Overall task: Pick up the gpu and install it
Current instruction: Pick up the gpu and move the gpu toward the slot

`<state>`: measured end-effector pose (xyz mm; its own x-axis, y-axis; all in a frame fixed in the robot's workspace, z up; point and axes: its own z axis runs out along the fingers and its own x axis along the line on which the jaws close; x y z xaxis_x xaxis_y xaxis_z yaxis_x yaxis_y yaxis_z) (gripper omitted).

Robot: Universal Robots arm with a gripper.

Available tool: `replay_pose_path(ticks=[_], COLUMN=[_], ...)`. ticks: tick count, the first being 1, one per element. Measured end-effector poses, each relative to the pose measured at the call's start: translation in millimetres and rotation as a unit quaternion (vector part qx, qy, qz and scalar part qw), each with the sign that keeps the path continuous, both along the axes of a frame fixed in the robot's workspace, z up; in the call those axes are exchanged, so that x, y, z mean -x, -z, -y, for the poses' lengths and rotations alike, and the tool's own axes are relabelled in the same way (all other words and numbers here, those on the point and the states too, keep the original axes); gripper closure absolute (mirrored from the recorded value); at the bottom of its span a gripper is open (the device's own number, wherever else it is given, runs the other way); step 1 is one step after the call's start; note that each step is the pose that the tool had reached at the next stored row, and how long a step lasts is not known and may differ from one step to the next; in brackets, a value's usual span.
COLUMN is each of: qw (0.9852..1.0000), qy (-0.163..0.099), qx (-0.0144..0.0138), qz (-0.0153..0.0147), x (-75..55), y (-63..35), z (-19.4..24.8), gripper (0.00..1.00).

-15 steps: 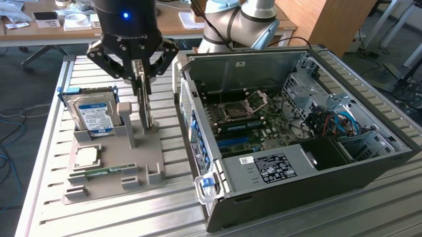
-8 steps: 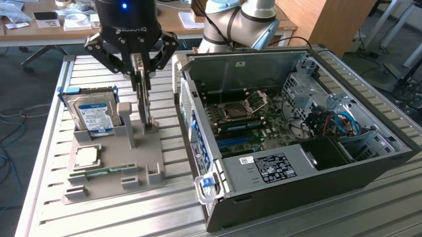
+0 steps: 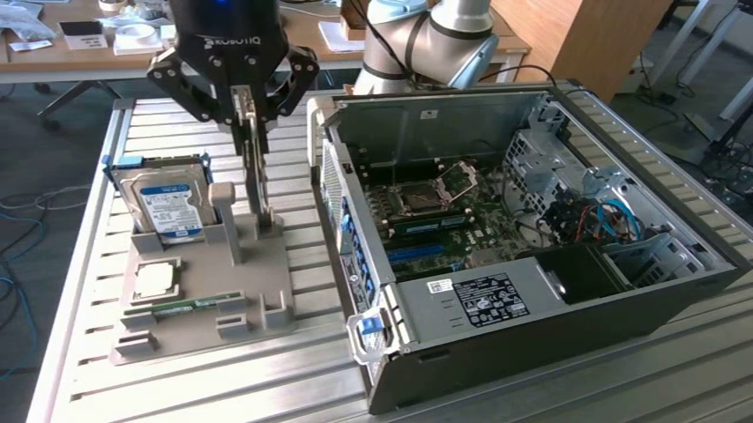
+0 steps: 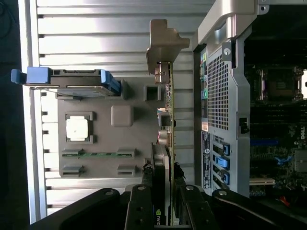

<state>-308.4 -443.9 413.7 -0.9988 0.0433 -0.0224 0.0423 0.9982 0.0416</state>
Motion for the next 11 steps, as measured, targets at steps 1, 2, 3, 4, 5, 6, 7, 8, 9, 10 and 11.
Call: replay_pose_path(ticks=[1, 2, 3, 4, 5, 6, 7, 8, 9, 10, 11], qw=[1.0000, 1.0000, 1.0000, 1.0000, 1.0000, 1.0000, 1.0000, 1.0000, 1.0000, 1.0000, 1.0000], qy=[0.000, 0.000, 0.000, 0.000, 0.000, 0.000, 0.000, 0.000, 0.000, 0.000, 0.000], qx=[0.0000, 0.0000, 0.0000, 0.0000, 0.0000, 0.0000, 0.0000, 0.0000, 0.0000, 0.0000, 0.0000], qz=[0.0000, 0.0000, 0.0000, 0.0000, 0.0000, 0.0000, 0.0000, 0.0000, 0.0000, 0.0000, 0.0000], x=[0.0, 0.0, 0.0, 0.0, -0.1, -0.1, -0.1, 0.0, -0.1, 0.0, 0.0], y=[-0.9, -1.8, -2.6, -3.1, -3.3, -3.4, -3.4, -3.4, -3.4, -3.4, -3.4], z=[0.0, 0.0, 0.0, 0.0, 0.0, 0.0, 0.0, 0.0, 0.0, 0.0, 0.0], gripper=[0.73, 0.73, 0.73, 0.73, 0.73, 0.73, 0.73, 0.73, 0.73, 0.73, 0.73])
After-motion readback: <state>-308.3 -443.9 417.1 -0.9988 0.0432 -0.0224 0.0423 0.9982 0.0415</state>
